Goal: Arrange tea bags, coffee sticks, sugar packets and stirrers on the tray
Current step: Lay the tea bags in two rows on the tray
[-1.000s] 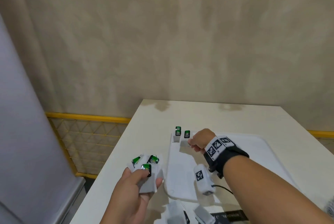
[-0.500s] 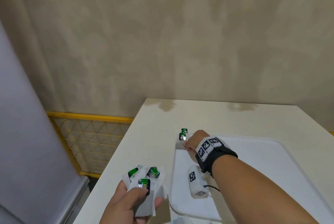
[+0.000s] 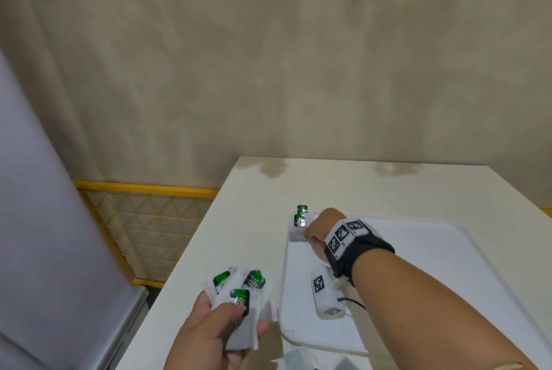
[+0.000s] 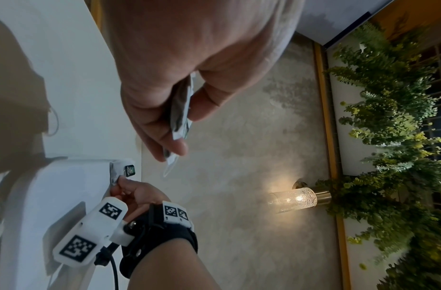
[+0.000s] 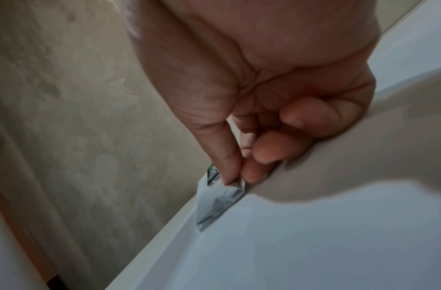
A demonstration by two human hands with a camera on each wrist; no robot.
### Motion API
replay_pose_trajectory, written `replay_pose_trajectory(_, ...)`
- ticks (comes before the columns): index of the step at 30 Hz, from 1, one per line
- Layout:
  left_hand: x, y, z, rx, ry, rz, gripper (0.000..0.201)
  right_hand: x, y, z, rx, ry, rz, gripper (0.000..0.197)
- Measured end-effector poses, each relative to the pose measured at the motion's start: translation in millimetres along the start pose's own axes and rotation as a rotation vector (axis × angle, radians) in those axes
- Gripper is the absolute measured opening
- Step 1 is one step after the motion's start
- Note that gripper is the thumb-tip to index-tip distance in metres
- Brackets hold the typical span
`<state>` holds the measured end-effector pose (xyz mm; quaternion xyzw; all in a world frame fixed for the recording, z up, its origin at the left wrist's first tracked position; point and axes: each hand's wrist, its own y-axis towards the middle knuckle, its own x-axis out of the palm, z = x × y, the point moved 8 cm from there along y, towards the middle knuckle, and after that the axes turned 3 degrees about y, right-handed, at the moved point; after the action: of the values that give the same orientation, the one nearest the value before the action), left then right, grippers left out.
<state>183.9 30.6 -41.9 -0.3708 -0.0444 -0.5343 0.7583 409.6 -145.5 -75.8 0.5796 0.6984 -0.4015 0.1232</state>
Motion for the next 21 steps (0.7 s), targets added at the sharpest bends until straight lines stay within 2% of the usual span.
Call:
replay_pose_trajectory(5,7,2,5,0.101,-0.074,-0.022,0.031,-1,-1,0,-0.037,0.058,0.053,0.029)
replay_pose_trajectory(7,12,4,8,0.142,-0.089,-0.025,0.030,-1,-10,-8,-0.072,-0.032,0.039,0.026)
replay_pose_trajectory(9,18,8,14,0.182,-0.076,-0.043,0.031,-1,-28,-23,-0.165,-0.105,-0.029,0.021)
replay_pose_trajectory(13,36,14,33,0.311,-0.027,-0.093,0.033,5,-97,-55,-0.395,0.274,-0.345,0.028)
replay_pose_trajectory(15,45,14,41,0.393,0.009,-0.111,0.034,6,-129,-64,-0.472,0.339,-0.448,0.029)
replay_pose_trajectory(17,49,15,46,0.476,0.050,-0.099,0.035,5,-152,-68,-0.511,0.334,-0.450,0.029)
replay_pose_trajectory(21,51,16,47,0.563,0.103,-0.091,0.041,1,-164,-61,-0.490,0.369,-0.329,0.042)
